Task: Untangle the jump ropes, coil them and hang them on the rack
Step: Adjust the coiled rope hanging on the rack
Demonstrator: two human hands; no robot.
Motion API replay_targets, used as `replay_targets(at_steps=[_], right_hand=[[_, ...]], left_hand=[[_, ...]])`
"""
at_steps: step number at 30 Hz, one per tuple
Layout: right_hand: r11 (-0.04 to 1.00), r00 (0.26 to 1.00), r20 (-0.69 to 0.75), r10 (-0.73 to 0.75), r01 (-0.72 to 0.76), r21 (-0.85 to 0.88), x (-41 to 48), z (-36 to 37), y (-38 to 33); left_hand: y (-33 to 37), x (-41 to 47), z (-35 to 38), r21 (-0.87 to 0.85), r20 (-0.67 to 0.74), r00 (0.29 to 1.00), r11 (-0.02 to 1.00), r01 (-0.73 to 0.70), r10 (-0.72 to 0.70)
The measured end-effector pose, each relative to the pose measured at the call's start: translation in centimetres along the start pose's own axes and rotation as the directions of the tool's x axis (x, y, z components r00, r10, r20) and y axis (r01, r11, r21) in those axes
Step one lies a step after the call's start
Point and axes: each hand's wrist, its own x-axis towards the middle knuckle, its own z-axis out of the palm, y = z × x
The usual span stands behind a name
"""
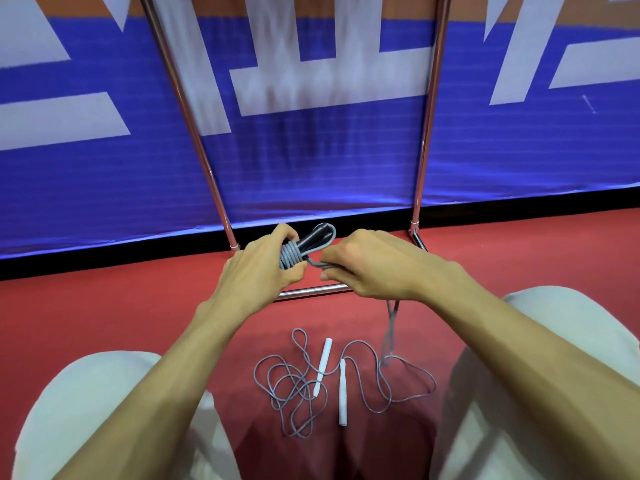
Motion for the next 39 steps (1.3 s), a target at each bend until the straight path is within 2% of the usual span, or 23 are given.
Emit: replay_targets(at_steps=[3, 5, 8, 10, 13, 17, 19, 22, 25, 28, 31, 35, 37, 39], right_hand=[[0.997, 0.989, -0.131, -0.065, 0.058, -0.055, 0.1, 0.0, -0.2], [0.999, 0.973, -0.226, -0.052, 0.049, -0.019, 0.1, -0.2, -0.1], [0.989, 0.925, -0.368, 0.096, -0.047, 0.142, 0.1, -0.5, 0.4], [0.964, 0.893, -0.395, 0.217, -0.133, 0.229, 0.3, -0.6, 0.8], [0.926, 0.877, -0.367, 0.311, -0.192, 0.325, 0.7, -0.4, 1.3], [0.890, 0.905, -0.336, 0.260, -0.090, 0.446, 1.0, -0.1, 2.0], [0.899, 0.919, -0.320, 0.232, -0.077, 0.431, 1.1, -0.1, 2.2], [0.921, 0.928, -0.315, 0.201, -0.069, 0.384, 1.2, 0.2, 2.3], [0.917, 0.938, -0.278, 0.206, -0.086, 0.389, 1.3, 0.2, 1.3], [0.902, 0.969, -0.151, 0.195, -0.117, 0.416, 1.2, 0.0, 0.5], [0.909, 0.975, 0.009, 0.222, -0.211, 0.360, 1.2, 0.5, 0.9], [0.872, 0.910, 0.315, 0.269, -0.369, 0.323, 0.8, 0.4, 1.1], [0.873, 0.897, 0.337, 0.287, -0.389, 0.295, 0.7, 0.0, 1.0], [0.897, 0.909, 0.287, 0.302, -0.373, 0.238, 0.7, -0.1, 0.9]], left_hand=[[0.4, -0.2, -0.1, 0.038, 0.100, 0.993, 0.997, -0.072, 0.068], [0.5, -0.4, -0.2, 0.065, 0.141, 0.983, 0.989, -0.129, 0.119], [0.7, -0.7, -0.4, 0.077, 0.185, 0.964, 0.975, -0.209, 0.192], [1.0, -1.0, -0.4, 0.034, 0.198, 0.956, 0.973, -0.228, 0.217], [1.2, -1.2, -0.5, -0.110, 0.179, 0.944, 0.959, -0.261, 0.277], [1.0, -1.4, -1.5, -0.328, 0.156, 0.924, 0.901, -0.285, 0.349], [1.3, -1.7, -2.0, -0.491, 0.137, 0.926, 0.836, -0.244, 0.351], [1.4, -1.6, -2.2, -0.708, 0.040, 0.968, 0.690, -0.149, 0.249], [1.2, -1.0, -2.0, -0.754, 0.021, 0.988, 0.651, -0.083, 0.150], [1.3, -1.0, -1.6, -0.775, 0.001, 0.988, 0.624, -0.097, 0.155], [1.5, -0.7, -1.3, -0.729, -0.043, 0.996, 0.679, -0.087, 0.081], [0.8, -0.3, -0.8, -0.575, -0.060, 0.996, 0.818, 0.023, -0.070], [0.3, -0.1, -0.5, -0.461, -0.084, 0.994, 0.887, 0.028, -0.075], [0.2, -0.1, -0.2, -0.314, -0.097, 0.993, 0.949, 0.033, -0.067]])
